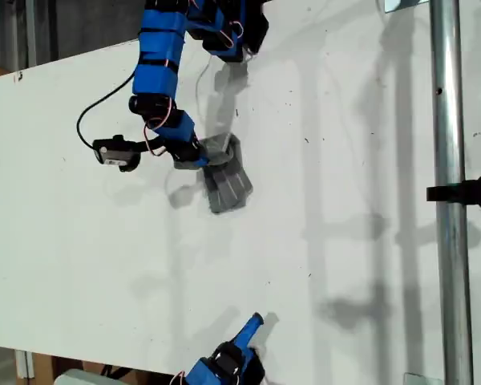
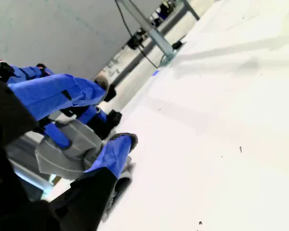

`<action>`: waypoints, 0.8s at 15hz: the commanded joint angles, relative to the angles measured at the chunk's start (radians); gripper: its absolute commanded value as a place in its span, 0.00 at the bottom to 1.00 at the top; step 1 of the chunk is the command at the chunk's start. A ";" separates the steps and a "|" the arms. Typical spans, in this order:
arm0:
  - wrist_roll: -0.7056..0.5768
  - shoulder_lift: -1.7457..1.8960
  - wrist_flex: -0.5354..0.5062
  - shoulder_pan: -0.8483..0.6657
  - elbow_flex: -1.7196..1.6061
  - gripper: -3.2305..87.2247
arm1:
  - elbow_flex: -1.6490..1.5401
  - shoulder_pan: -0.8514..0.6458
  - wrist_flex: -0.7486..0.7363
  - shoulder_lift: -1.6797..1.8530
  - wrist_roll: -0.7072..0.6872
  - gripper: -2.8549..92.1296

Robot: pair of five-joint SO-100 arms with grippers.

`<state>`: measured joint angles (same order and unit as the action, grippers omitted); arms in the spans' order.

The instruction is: Grasp corners of a towel and fold twice.

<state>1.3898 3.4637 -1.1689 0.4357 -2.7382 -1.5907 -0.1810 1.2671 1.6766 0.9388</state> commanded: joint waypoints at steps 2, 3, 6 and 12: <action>0.012 0.006 0.008 -0.012 0.012 0.23 | 0.115 0.055 -0.199 -0.097 0.018 0.18; 0.011 0.006 0.008 -0.012 0.011 0.23 | 0.137 0.066 -0.229 -0.081 0.012 0.30; 0.000 0.006 0.015 -0.015 0.003 0.23 | 0.109 0.017 -0.316 0.110 0.009 0.20; 0.035 0.006 0.020 -0.052 -0.087 0.21 | -0.414 -0.198 0.011 0.695 0.097 0.05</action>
<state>1.4005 3.4637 -1.1689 0.4142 -2.8072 -1.7948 -0.3651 1.2962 2.1706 0.9848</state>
